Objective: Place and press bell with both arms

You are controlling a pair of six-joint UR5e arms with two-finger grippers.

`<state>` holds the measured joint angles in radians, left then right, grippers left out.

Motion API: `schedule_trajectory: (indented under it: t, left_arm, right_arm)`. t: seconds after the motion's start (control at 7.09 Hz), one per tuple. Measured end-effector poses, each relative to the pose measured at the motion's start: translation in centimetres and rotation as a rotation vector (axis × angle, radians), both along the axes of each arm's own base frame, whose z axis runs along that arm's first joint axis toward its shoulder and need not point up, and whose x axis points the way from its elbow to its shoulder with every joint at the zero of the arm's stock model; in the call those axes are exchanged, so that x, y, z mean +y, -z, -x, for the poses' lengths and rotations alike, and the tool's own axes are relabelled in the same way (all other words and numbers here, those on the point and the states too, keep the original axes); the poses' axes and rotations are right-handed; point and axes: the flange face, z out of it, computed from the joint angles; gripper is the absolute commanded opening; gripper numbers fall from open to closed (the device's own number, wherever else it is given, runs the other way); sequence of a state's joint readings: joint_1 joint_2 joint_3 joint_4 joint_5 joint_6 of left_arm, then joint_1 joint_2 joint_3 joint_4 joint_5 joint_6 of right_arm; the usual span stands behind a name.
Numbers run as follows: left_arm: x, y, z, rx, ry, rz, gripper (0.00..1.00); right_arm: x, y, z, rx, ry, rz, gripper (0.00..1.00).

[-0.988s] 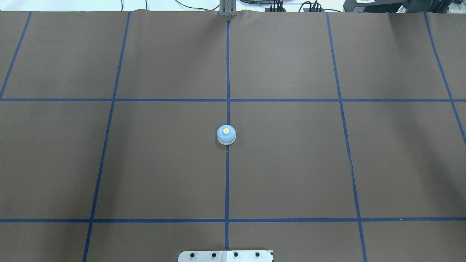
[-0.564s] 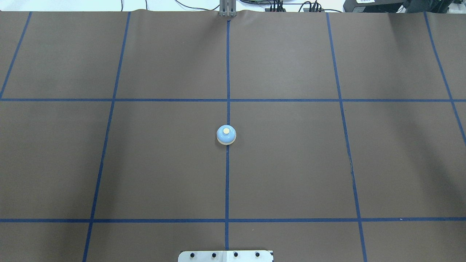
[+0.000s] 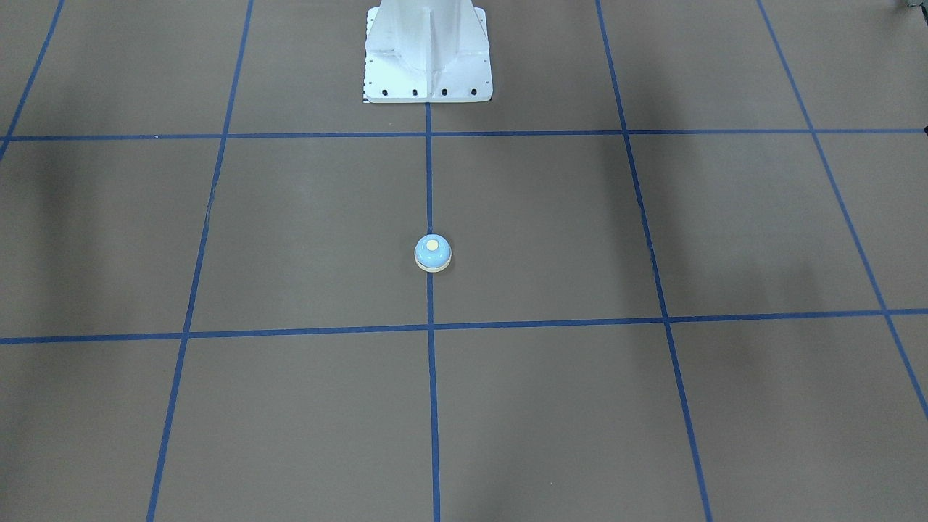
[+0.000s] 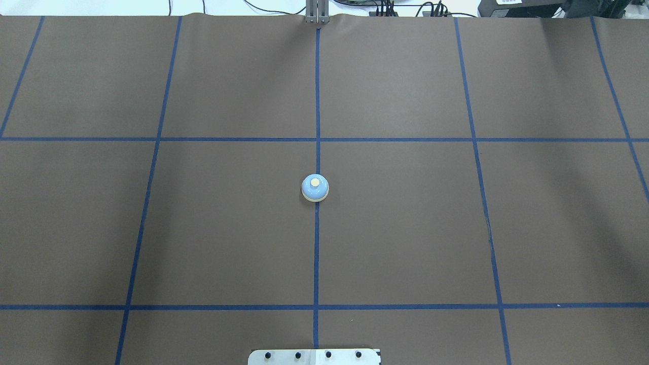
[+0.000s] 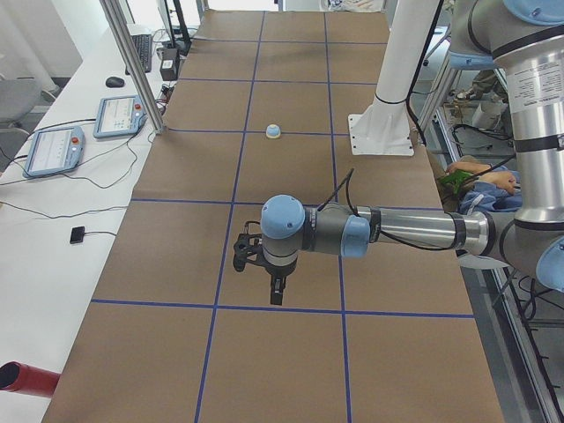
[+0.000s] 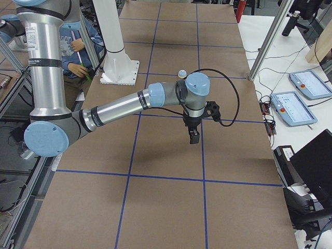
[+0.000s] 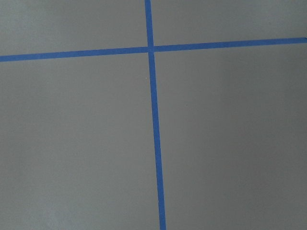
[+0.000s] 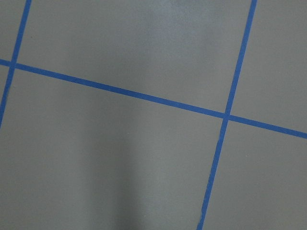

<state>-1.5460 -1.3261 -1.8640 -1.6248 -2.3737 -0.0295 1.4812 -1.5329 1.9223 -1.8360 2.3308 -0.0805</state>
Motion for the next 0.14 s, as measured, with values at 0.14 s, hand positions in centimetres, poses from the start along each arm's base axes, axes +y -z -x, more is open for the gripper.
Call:
schedule_trajectory:
  t: [0.14]
  left_arm:
    - [-0.18, 0.05, -0.03, 0.0, 0.001, -0.001, 1.0]
  right_arm:
    - [-0.1, 0.11, 0.0, -0.002, -0.001, -0.001, 1.0]
